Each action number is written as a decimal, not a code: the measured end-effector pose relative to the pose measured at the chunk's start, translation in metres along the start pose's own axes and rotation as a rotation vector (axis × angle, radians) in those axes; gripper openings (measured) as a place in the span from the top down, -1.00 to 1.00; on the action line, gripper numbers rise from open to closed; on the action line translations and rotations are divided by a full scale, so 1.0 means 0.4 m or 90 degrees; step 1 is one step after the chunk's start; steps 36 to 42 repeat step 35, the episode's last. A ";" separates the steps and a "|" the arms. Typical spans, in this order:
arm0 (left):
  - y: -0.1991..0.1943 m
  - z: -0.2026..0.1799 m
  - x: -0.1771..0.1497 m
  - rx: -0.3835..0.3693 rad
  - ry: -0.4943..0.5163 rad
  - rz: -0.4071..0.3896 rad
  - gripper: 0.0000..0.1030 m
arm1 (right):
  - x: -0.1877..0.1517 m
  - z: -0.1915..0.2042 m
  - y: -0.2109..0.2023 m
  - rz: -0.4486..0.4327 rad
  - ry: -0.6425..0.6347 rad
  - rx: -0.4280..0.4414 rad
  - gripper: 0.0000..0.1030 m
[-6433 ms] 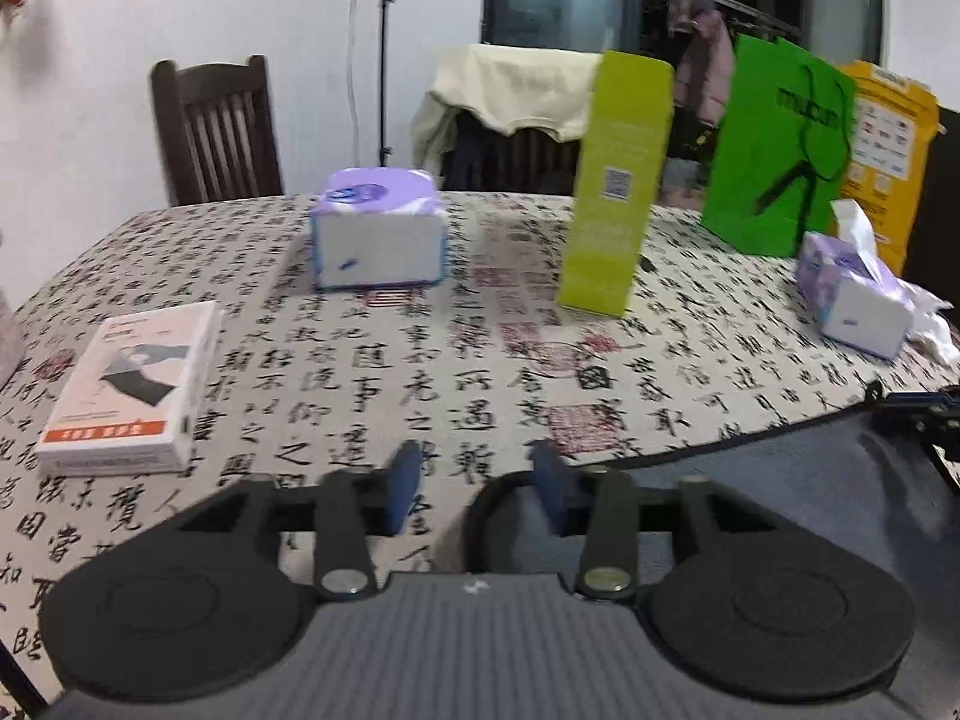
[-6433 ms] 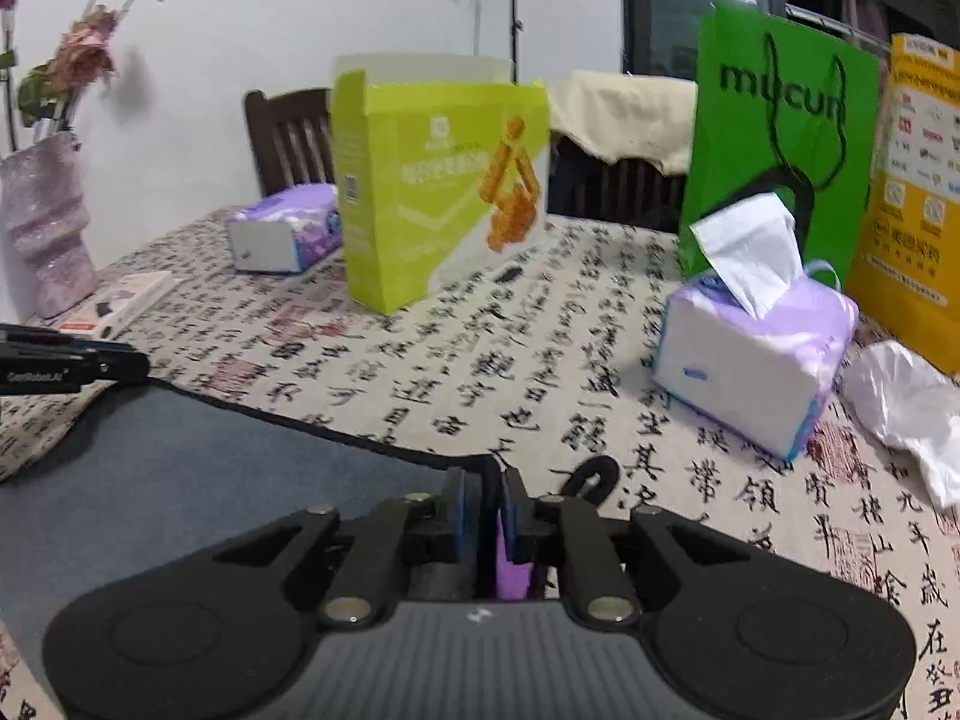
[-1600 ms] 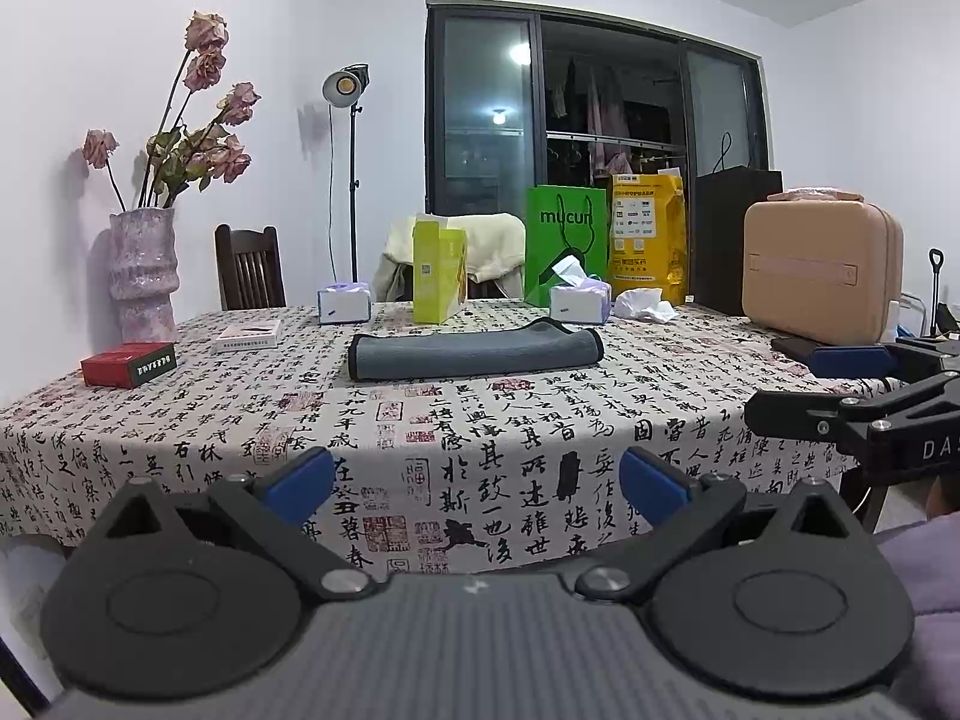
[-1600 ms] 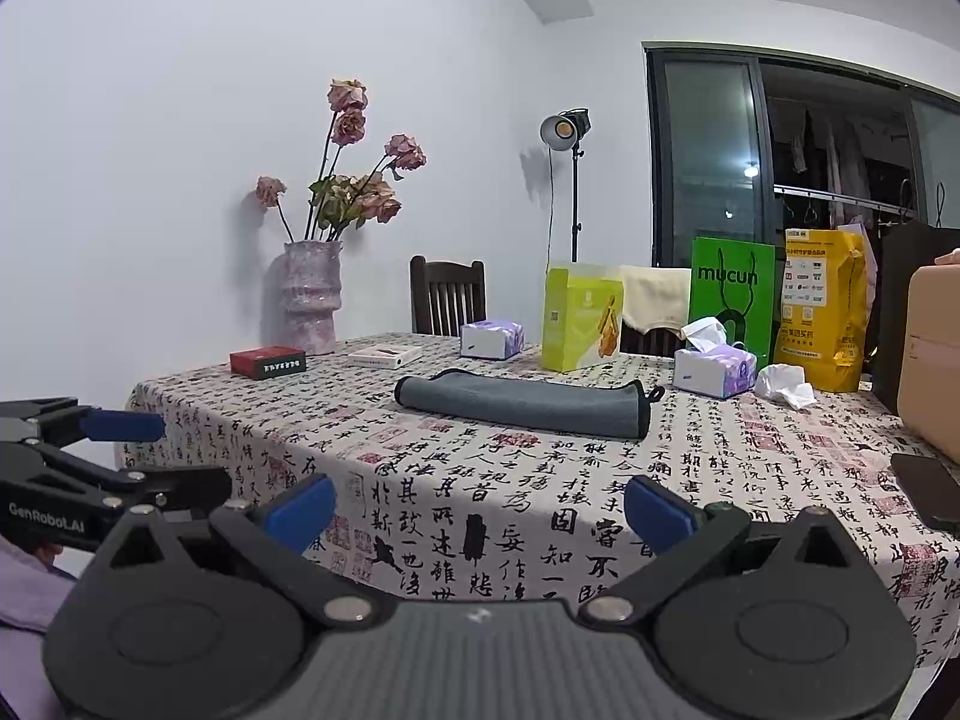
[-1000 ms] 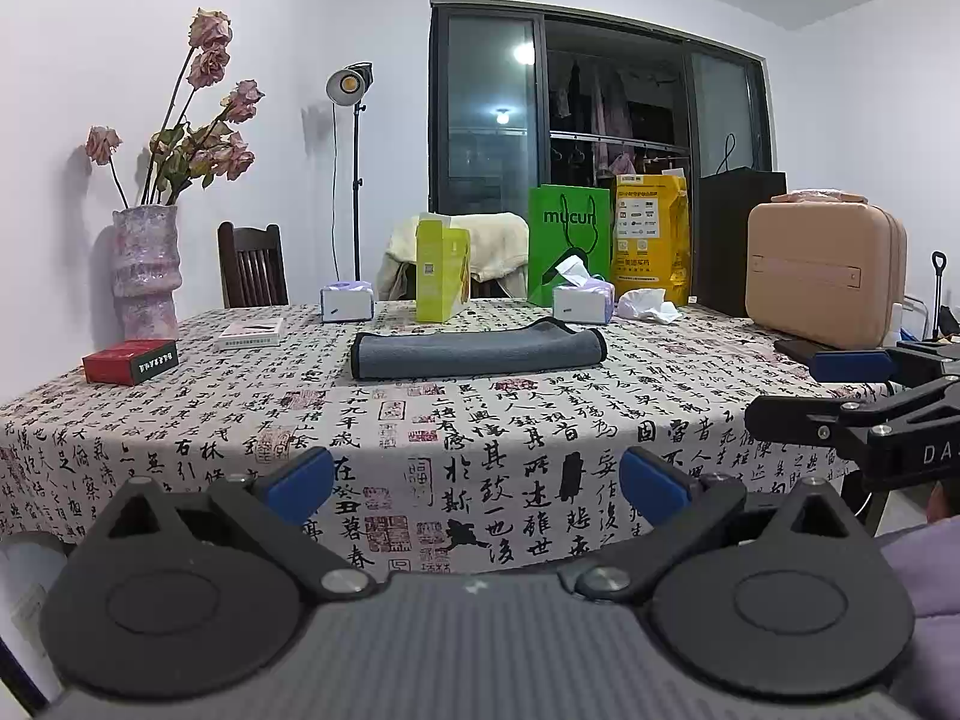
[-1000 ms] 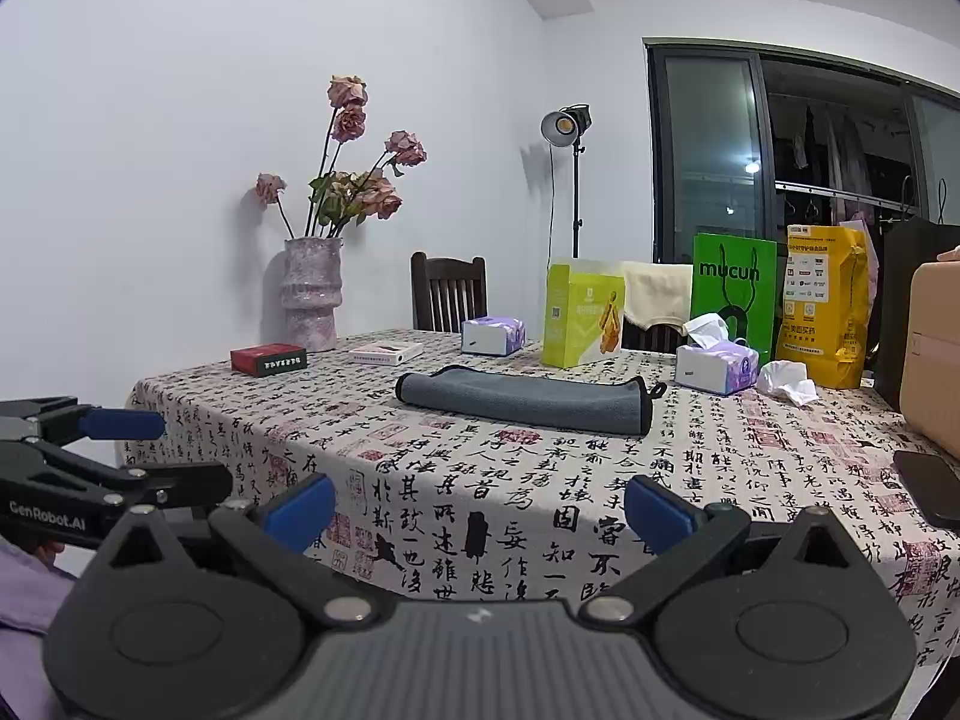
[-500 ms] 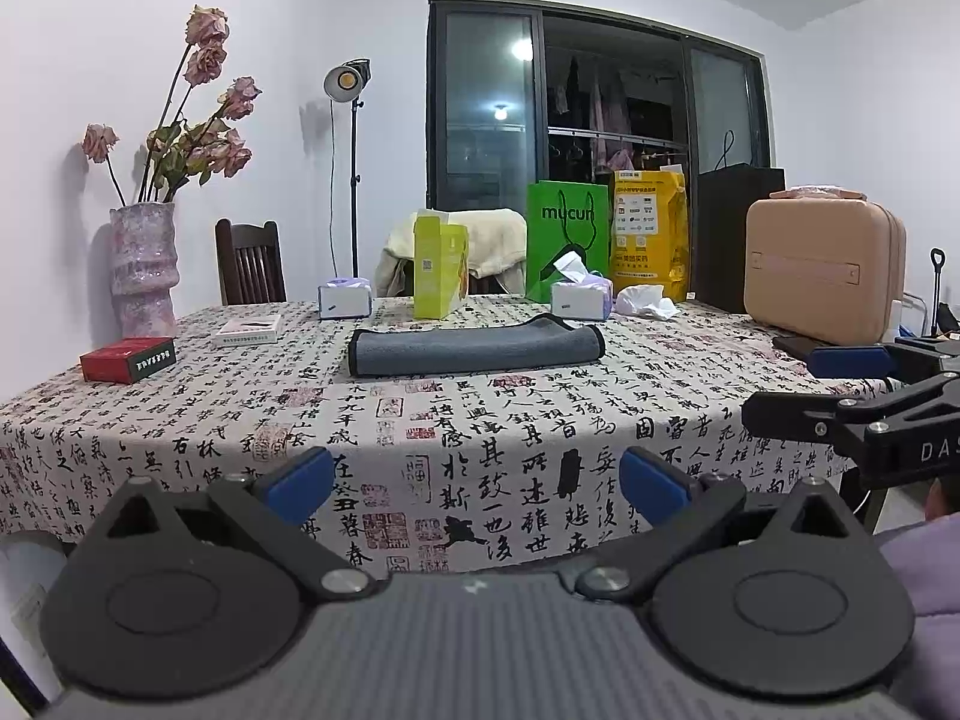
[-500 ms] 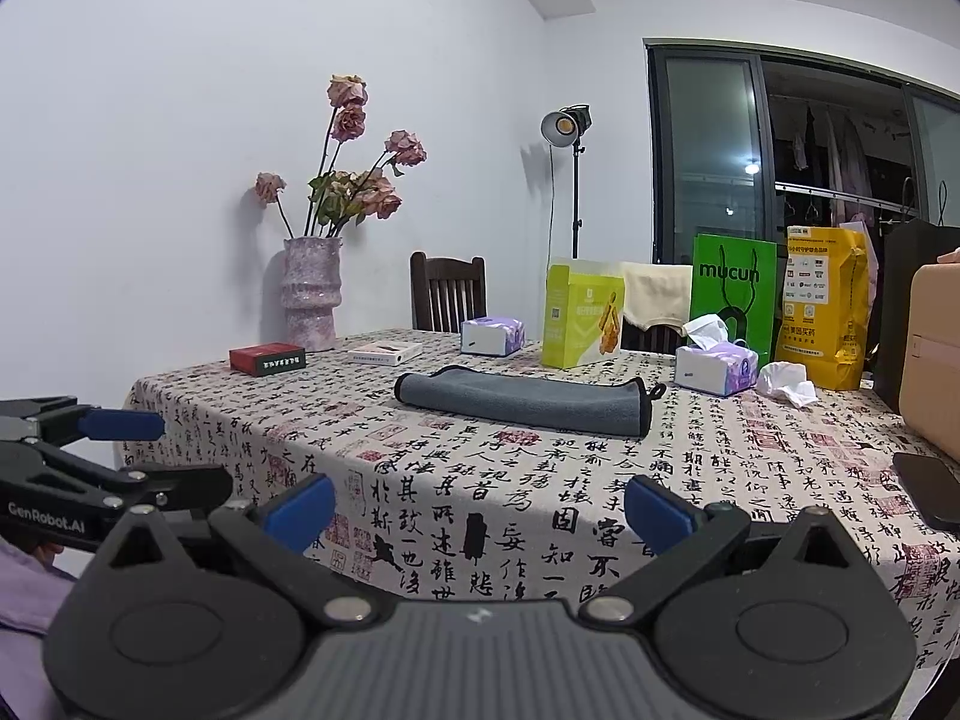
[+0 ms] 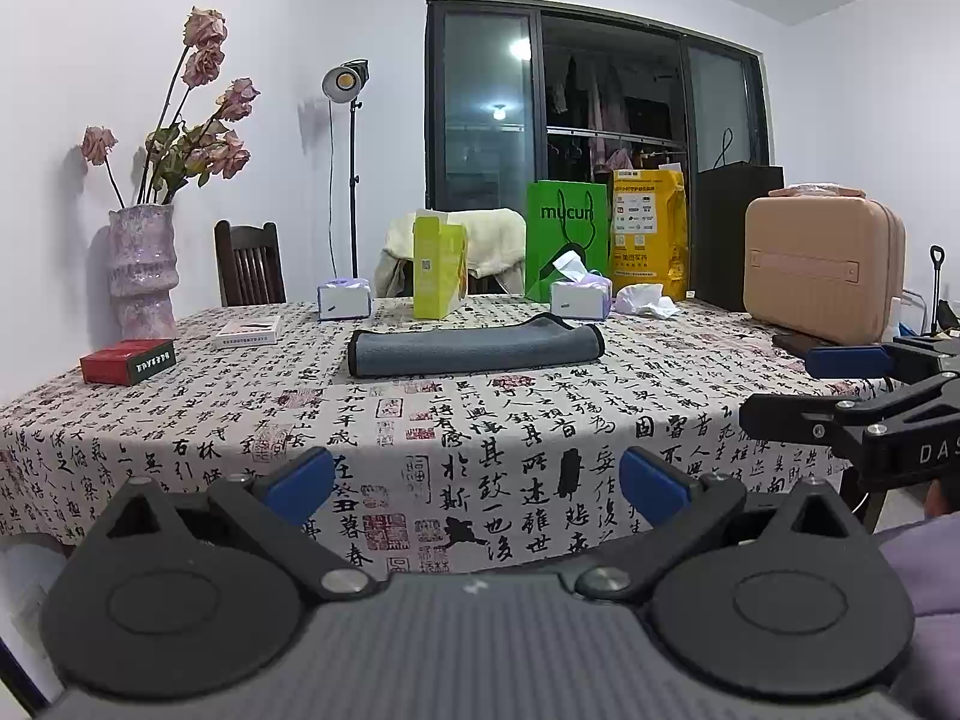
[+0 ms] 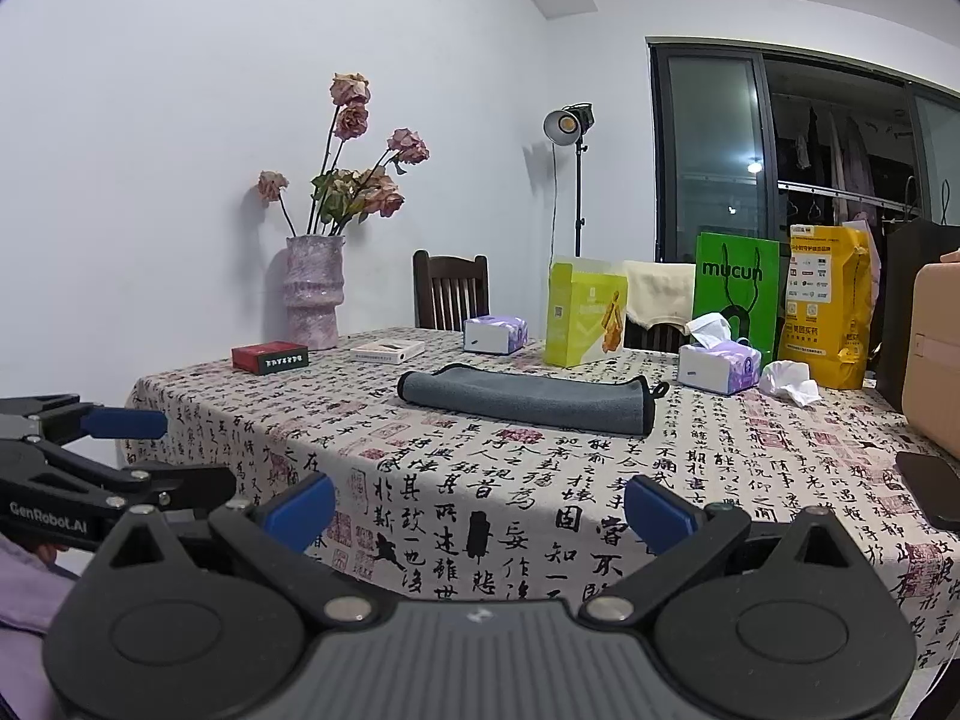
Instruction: Fold towel
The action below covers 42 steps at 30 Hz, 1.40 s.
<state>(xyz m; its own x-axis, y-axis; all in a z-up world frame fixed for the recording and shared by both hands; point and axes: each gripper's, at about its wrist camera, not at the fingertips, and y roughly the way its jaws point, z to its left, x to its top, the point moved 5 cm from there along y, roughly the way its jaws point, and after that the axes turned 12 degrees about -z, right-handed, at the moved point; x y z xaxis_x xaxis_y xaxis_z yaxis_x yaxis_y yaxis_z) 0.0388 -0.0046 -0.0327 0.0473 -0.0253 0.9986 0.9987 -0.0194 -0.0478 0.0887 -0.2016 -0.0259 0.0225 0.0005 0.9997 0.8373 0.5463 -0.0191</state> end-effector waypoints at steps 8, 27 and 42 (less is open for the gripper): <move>-0.002 0.000 0.002 0.000 0.002 -0.002 -1.00 | -0.002 0.001 0.001 0.001 0.000 0.000 -1.00; -0.002 -0.002 0.002 0.003 0.008 0.000 -1.00 | -0.006 0.002 -0.001 0.002 0.000 0.000 -1.00; -0.001 -0.004 0.004 0.005 0.012 -0.003 -1.00 | -0.005 0.001 0.000 0.002 0.000 0.000 -1.00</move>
